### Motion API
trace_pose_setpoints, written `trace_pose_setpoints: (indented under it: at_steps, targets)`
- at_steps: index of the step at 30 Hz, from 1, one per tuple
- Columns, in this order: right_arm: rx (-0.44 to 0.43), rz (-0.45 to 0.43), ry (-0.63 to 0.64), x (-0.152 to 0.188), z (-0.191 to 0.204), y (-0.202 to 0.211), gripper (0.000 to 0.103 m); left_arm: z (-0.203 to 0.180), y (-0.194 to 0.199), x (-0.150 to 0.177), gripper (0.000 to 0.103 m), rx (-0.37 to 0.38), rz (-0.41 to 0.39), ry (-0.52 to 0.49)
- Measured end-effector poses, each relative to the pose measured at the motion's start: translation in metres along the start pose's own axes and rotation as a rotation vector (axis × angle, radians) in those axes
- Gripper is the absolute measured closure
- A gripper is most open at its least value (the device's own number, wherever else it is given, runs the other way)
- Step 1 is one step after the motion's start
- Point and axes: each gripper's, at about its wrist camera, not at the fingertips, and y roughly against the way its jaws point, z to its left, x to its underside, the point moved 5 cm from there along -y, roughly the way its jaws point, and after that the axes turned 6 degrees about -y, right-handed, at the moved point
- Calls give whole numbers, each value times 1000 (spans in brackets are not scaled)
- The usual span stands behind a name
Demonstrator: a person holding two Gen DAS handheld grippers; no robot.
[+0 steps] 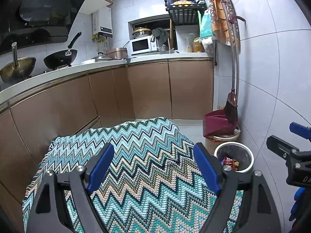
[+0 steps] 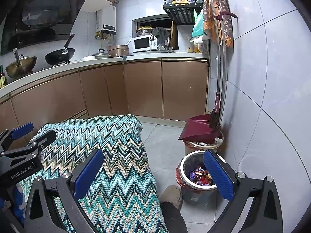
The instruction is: Collect trash
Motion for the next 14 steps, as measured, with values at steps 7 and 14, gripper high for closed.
trace_pose_setpoints:
  at_steps: [7,14]
  targets:
    - [-3,-10,3,-3,0,3,0,6,4,-2,20,-9,-10,12]
    - [-7,-10,8,-3,2,4,0,10,1,-2,20,-16,3,19]
